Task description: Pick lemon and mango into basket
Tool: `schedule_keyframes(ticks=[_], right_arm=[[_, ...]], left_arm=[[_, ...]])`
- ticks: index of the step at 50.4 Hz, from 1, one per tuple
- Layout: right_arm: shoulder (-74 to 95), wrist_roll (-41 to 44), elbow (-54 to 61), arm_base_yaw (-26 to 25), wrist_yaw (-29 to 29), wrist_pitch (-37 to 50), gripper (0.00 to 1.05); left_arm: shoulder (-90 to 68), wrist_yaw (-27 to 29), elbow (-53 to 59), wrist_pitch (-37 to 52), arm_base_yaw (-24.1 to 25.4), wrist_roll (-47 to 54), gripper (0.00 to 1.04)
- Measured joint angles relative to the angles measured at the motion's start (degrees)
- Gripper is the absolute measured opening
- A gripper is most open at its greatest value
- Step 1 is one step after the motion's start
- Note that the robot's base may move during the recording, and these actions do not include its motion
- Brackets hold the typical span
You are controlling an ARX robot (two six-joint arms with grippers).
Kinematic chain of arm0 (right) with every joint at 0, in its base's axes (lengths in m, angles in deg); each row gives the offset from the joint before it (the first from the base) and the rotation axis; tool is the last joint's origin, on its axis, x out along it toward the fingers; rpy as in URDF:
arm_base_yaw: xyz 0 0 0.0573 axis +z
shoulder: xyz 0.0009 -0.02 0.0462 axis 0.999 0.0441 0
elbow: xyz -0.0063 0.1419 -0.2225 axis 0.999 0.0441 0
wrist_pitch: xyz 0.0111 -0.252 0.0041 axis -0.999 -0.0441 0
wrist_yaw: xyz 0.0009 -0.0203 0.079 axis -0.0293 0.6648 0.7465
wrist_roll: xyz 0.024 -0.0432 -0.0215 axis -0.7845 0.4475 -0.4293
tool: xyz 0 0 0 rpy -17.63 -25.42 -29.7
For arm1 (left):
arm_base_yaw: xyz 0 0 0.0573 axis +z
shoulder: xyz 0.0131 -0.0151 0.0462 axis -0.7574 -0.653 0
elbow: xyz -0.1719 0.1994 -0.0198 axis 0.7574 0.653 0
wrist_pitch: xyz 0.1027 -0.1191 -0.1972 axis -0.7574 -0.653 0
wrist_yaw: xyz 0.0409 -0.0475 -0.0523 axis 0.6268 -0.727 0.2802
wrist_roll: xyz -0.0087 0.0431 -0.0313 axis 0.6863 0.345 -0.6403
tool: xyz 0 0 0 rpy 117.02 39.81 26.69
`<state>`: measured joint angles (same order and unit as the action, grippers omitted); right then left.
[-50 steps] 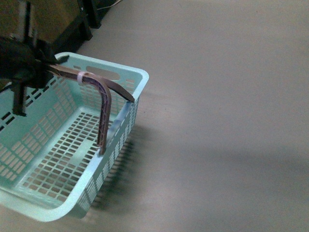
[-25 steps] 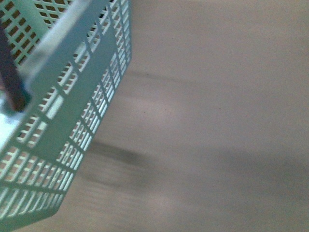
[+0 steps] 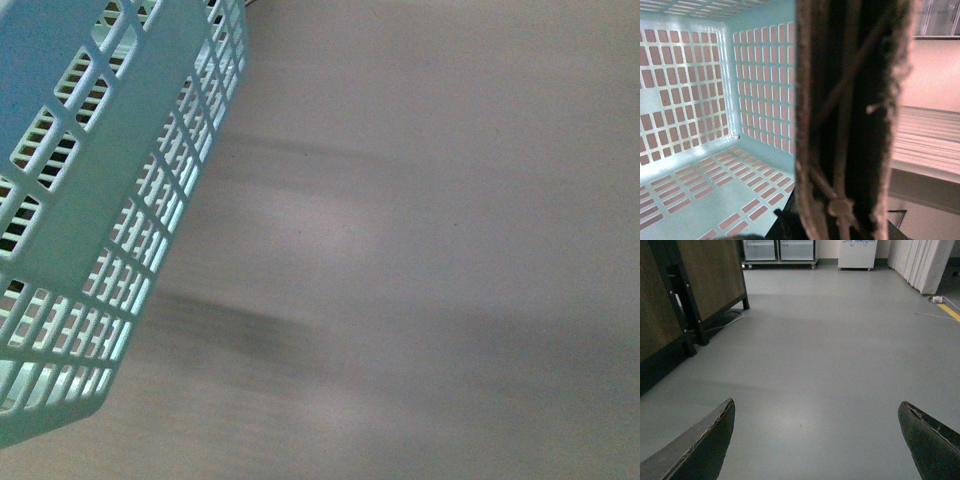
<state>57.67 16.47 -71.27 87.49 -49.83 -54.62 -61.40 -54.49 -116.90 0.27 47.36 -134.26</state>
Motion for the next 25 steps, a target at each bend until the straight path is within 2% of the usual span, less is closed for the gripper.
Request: schedule_keyframes(ticks=[25], right_arm=[[0.0,0.0,0.0,0.0,0.0,0.0,0.96]], left_arm=[[-0.02,0.11,0.0,-0.22,0.0,-0.42,0.05]])
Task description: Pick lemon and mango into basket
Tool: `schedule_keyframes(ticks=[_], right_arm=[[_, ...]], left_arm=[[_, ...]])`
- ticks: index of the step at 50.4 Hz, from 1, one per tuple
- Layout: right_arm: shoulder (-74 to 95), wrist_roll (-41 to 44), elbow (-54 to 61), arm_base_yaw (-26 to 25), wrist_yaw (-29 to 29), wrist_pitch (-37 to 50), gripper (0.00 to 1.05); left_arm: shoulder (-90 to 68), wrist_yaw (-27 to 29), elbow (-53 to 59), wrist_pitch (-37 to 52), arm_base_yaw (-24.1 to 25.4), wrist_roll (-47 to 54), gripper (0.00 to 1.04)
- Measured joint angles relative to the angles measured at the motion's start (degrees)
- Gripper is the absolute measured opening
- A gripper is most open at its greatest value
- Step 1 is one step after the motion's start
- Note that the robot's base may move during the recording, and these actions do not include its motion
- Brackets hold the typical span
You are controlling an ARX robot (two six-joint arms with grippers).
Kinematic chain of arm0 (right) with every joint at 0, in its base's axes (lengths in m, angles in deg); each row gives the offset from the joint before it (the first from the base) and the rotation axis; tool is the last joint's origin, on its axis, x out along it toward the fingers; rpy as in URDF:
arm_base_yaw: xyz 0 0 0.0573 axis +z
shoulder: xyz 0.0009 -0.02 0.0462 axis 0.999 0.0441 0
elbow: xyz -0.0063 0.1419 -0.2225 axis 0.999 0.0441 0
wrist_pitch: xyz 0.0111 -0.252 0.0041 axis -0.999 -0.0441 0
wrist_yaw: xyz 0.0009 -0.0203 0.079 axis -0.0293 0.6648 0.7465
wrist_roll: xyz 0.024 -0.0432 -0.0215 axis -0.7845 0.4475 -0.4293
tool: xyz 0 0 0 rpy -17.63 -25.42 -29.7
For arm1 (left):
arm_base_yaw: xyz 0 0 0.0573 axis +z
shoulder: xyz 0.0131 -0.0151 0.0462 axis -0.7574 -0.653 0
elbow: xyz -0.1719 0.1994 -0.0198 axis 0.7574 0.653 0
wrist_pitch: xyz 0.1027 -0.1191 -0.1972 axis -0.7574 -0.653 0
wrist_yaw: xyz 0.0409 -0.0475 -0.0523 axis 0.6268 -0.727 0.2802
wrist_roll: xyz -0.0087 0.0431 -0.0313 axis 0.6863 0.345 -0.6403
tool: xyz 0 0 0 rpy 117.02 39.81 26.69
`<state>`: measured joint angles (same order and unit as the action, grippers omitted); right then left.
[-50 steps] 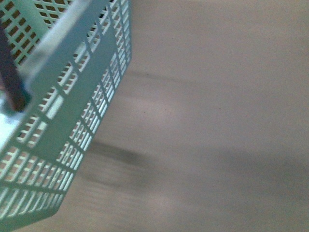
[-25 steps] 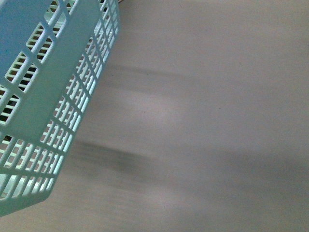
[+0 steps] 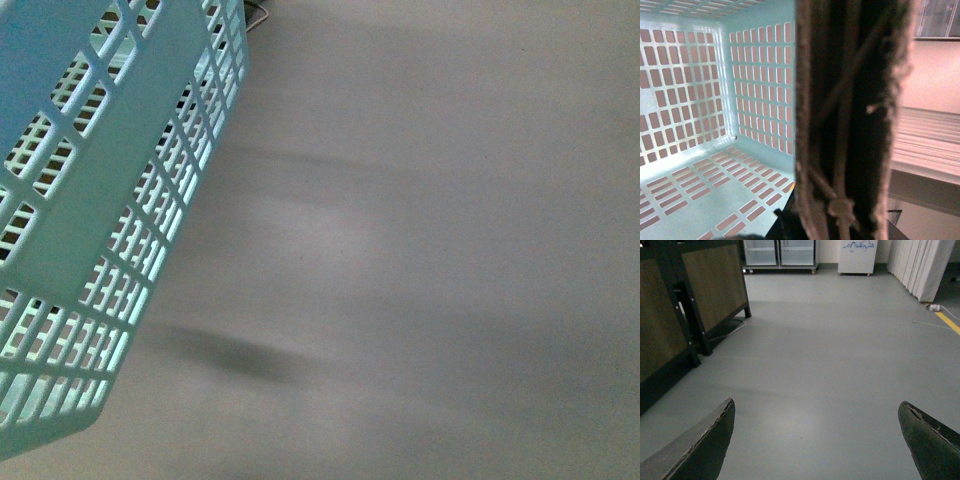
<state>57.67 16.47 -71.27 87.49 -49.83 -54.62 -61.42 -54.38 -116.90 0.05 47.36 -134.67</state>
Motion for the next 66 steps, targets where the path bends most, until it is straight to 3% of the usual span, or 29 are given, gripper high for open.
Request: schedule_keyframes(ticks=[66], right_arm=[[0.0,0.0,0.0,0.0,0.0,0.0,0.96]], left_arm=[[0.0,0.04,0.0,0.0,0.0,0.02,0.05]])
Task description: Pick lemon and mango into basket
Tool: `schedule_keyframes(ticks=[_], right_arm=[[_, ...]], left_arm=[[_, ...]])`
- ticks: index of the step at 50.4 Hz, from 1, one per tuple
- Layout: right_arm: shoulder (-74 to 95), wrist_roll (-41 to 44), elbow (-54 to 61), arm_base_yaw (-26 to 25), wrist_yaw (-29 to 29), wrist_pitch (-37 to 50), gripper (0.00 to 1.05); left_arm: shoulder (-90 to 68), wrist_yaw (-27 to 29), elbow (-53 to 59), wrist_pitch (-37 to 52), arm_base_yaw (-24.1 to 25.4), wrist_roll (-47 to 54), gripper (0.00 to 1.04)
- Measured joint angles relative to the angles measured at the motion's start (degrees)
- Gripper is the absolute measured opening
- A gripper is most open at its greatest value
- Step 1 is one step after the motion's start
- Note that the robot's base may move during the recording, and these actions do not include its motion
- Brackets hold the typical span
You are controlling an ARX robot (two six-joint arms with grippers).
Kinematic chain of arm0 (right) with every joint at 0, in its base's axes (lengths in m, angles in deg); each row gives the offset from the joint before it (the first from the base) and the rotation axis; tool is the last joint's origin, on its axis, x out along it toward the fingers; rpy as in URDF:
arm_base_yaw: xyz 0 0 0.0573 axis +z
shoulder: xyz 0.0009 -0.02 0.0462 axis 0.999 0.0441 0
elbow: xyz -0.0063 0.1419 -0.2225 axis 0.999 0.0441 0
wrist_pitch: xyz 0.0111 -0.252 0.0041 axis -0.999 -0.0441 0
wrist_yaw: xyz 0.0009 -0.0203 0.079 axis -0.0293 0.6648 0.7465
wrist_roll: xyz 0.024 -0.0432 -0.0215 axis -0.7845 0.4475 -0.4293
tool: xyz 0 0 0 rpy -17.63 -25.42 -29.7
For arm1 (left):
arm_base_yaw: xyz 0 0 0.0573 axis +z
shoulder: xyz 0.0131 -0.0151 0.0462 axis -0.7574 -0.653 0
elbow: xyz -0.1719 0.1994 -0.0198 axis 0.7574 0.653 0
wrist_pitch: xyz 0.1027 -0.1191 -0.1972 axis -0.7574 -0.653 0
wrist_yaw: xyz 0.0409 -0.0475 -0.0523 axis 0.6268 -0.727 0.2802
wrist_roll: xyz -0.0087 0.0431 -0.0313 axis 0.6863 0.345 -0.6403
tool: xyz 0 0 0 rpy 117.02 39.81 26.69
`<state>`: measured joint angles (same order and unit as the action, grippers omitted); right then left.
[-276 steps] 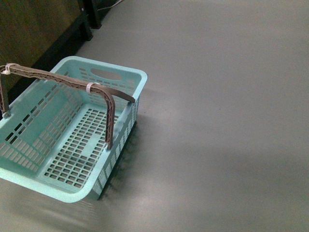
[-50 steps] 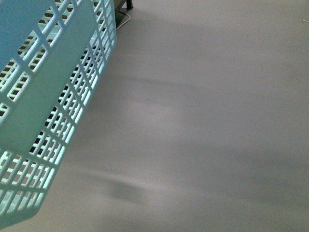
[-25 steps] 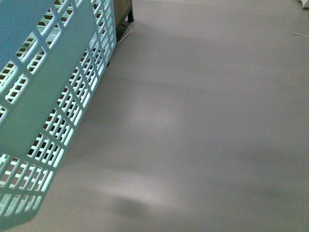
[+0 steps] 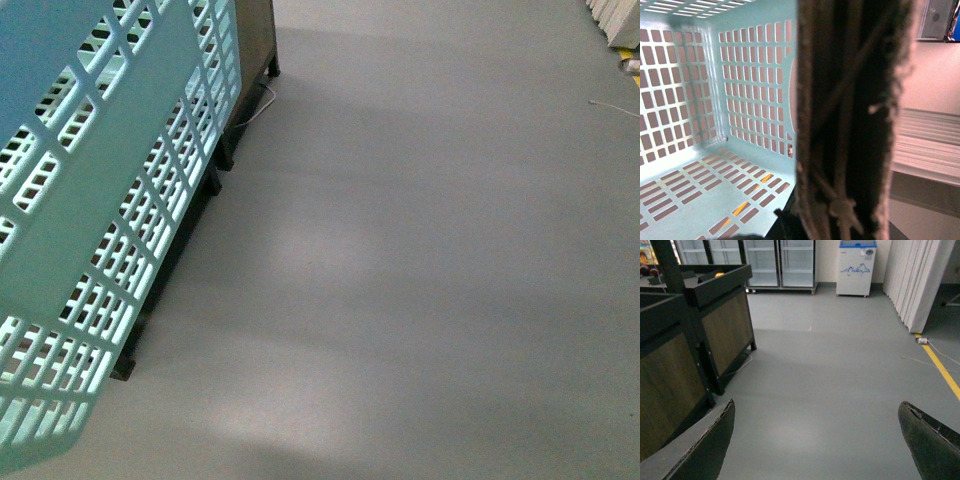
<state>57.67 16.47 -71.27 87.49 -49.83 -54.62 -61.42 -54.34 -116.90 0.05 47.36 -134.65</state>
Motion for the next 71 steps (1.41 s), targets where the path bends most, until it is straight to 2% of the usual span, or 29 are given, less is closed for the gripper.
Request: schedule_keyframes(ticks=[42,71], right_arm=[[0.0,0.0,0.0,0.02,-0.2,0.0,0.96],[0.02,-0.02,0.0,0.04,-0.02,-0.02,0.96]], left_arm=[[0.07,-1.36,-0.09,0.0,-0.39,-0.44,0.05],[-0.11,-0.07,-0.13,-0.02,-0.17,-0.22,0.05]])
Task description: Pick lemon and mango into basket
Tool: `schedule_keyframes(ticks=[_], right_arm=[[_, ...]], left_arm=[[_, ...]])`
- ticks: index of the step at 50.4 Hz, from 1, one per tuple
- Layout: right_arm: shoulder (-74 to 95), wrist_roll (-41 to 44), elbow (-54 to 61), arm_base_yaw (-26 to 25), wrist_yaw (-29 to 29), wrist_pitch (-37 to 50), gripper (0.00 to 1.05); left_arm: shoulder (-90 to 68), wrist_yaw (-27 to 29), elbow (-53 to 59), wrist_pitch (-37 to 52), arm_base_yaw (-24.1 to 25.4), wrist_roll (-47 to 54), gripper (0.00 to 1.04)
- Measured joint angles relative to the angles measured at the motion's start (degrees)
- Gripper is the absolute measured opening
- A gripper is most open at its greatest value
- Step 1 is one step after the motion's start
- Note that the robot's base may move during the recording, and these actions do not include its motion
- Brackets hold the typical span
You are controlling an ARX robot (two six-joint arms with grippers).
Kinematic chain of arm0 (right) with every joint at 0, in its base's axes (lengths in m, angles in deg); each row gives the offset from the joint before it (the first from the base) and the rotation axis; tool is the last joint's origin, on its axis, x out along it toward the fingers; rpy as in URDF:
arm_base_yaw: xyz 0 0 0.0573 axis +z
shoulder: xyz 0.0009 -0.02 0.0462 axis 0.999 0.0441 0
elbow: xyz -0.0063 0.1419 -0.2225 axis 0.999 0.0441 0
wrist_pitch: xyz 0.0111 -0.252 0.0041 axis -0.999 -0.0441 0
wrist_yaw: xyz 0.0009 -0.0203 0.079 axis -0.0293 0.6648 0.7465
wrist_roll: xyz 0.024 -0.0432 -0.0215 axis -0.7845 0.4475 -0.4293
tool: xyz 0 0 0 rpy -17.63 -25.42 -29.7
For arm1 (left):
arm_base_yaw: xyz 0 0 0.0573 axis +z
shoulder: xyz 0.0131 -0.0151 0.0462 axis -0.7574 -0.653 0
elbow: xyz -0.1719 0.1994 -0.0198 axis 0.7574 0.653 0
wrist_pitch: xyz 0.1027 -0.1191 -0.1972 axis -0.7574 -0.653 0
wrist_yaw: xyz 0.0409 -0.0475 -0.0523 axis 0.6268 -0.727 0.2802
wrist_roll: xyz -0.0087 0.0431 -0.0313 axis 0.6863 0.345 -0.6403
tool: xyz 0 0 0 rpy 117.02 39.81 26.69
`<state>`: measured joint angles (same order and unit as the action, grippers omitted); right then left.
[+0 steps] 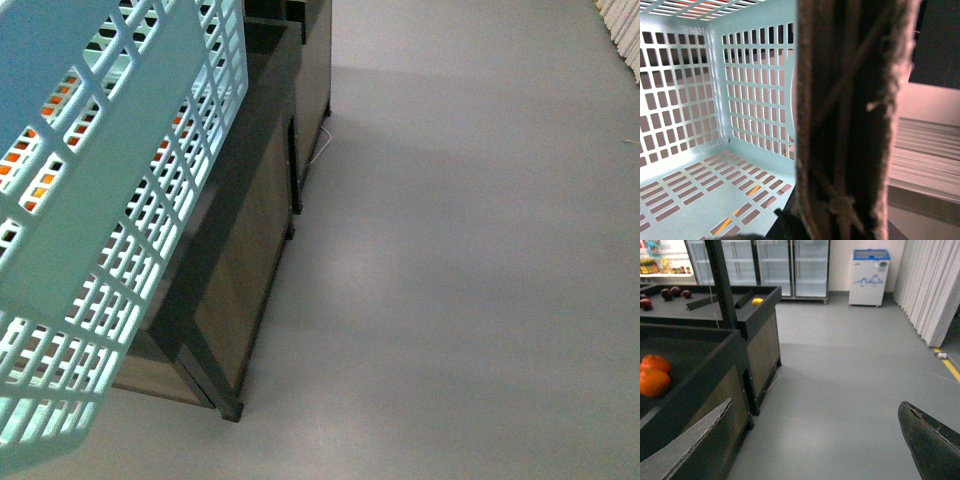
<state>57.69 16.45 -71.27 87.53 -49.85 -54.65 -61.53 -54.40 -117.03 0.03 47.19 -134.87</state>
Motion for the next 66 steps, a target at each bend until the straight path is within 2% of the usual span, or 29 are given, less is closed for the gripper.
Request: schedule_keyframes(ticks=[66], right_arm=[[-0.07,0.02,0.0,0.0,0.02,0.0,0.96]], left_arm=[[0.0,0.04,-0.02,-0.02,0.07,0.02,0.05]])
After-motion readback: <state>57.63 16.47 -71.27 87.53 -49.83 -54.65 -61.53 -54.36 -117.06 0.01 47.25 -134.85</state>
